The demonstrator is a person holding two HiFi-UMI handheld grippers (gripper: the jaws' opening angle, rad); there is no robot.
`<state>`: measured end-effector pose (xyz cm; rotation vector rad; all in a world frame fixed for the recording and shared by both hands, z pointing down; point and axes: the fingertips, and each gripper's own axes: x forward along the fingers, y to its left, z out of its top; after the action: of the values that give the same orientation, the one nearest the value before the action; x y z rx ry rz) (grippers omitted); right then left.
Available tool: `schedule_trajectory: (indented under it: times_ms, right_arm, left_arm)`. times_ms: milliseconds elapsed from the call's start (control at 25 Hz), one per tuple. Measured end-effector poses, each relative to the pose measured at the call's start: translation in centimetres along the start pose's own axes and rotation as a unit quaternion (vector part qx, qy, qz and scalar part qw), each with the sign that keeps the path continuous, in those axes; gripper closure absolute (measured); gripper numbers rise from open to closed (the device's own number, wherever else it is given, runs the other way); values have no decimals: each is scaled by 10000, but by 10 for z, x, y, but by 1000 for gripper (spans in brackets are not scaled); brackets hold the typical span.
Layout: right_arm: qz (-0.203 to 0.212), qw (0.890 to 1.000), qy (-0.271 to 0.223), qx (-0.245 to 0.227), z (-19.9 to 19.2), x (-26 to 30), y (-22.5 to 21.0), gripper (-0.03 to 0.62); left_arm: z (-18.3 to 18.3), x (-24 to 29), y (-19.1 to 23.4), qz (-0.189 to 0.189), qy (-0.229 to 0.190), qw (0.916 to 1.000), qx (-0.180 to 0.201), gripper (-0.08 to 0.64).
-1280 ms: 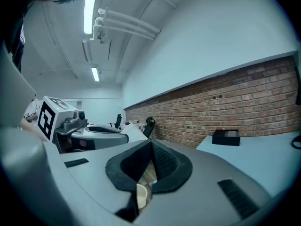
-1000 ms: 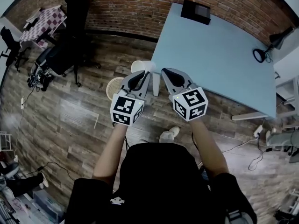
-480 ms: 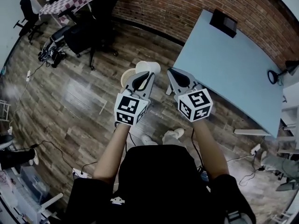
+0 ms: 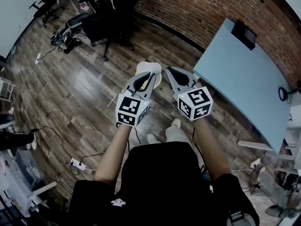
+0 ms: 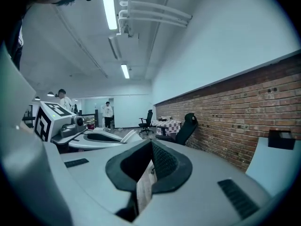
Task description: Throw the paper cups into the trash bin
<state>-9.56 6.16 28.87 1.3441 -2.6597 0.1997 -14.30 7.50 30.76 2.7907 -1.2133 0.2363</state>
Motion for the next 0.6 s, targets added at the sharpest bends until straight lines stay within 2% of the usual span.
schedule_trajectory:
  times_ms: [360,600]
  right_arm:
    - [489,9982,132,-319,6,46,41,589]
    - [680,9969,154,-352,4,67,55,589]
  left_arm:
    - [0,-28,47,491,-127,9985,-205,529]
    - [-8,-42,68,730,-139,9968,-287,529]
